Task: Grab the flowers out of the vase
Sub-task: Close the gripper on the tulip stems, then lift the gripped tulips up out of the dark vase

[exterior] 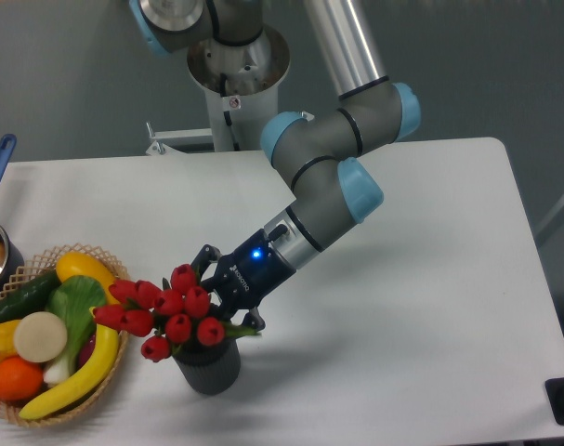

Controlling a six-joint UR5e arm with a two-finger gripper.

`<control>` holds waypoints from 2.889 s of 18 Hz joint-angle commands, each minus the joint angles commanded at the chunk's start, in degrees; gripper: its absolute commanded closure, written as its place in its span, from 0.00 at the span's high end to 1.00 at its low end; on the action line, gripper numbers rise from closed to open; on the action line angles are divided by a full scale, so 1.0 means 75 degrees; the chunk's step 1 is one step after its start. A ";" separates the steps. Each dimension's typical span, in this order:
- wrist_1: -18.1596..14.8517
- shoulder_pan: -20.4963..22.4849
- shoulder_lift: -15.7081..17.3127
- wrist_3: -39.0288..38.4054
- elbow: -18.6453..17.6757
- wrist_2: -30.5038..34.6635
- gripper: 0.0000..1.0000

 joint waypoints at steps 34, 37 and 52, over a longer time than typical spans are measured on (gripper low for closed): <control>-0.0012 0.0035 0.0609 -0.2285 0.0855 -0.0117 0.47; -0.0012 0.0035 0.0831 -0.2705 0.0855 -0.0106 0.47; -0.0012 0.0105 0.1418 -0.4124 0.1604 -0.0117 0.47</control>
